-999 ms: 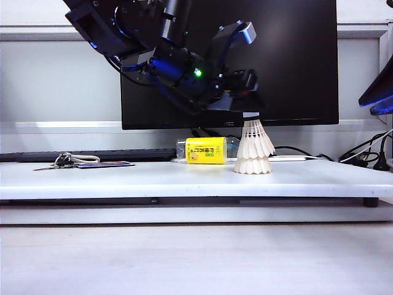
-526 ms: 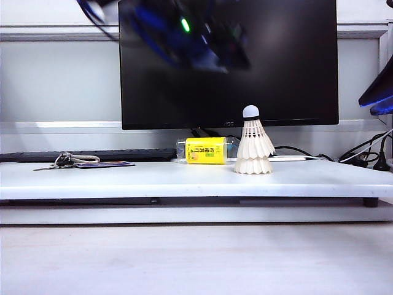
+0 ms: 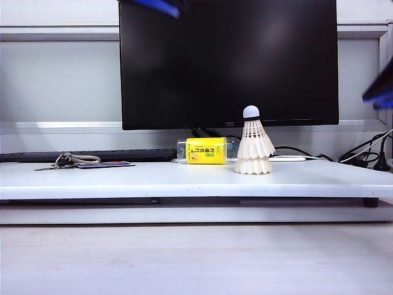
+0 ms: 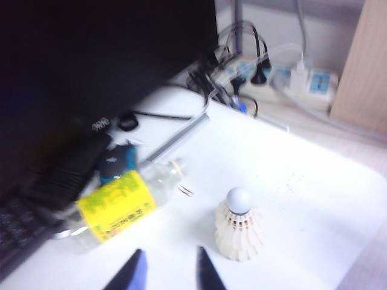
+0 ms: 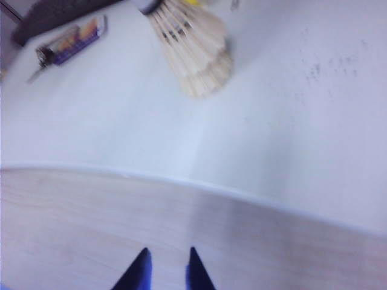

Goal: Stack the badminton balls on the table vertically.

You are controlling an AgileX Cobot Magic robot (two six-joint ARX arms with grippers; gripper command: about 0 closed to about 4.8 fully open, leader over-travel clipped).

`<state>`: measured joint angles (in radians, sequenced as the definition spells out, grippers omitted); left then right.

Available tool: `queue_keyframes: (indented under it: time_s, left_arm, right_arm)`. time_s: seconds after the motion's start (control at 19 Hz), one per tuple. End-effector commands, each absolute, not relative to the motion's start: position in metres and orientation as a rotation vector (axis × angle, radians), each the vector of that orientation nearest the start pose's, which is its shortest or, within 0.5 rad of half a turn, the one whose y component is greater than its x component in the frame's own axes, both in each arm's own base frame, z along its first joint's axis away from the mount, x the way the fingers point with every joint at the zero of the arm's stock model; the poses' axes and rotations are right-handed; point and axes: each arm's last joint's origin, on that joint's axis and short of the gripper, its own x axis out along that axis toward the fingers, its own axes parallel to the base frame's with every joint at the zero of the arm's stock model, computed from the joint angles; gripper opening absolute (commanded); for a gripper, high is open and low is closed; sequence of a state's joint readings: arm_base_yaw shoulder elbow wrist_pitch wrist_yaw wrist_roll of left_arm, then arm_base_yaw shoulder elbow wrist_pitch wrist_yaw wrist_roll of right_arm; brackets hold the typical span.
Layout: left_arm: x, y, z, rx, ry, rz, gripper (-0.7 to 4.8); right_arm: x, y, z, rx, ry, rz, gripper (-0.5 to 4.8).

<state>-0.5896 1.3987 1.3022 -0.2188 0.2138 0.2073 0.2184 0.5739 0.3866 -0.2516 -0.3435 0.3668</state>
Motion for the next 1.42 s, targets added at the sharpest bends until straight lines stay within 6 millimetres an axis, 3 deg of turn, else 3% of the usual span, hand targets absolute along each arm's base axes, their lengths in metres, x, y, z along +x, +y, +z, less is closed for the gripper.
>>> queue_keyframes:
  time_s: [0.05, 0.32, 0.58, 0.79, 0.84, 1.1, 1.42]
  left_arm:
    - [0.227, -0.161, 0.39, 0.235, 0.18, -0.833, 1.2]
    - [0.164, -0.115, 0.386, 0.185, 0.125, -0.718, 1.2]
    - [0.108, -0.075, 0.368, 0.105, 0.033, -0.658, 1.2]
    - [0.078, -0.053, 0.34, 0.036, -0.014, -0.614, 1.2]
    - [0.073, -0.05, 0.331, 0.021, -0.019, -0.612, 1.2]
    - [0.058, -0.04, 0.297, -0.015, -0.046, -0.615, 1.2]
    - [0.067, -0.046, 0.262, -0.103, 0.041, -0.615, 1.2]
  right_arm:
    - [0.125, 0.038, 0.229, 0.373, 0.47, 0.501, 0.84]
    - [0.111, 0.035, 0.238, 0.364, 0.383, 0.516, 0.84]
    - [0.088, 0.03, 0.25, 0.338, 0.231, 0.547, 0.8]
    - [0.066, 0.023, 0.249, 0.329, 0.105, 0.498, 0.63]
    - [0.061, 0.022, 0.247, 0.333, 0.077, 0.504, 0.39]
    - [0.062, 0.022, 0.234, 0.364, 0.125, 0.497, 0.39]
    - [0.075, 0.025, 0.206, 0.413, 0.192, 0.478, 0.39]
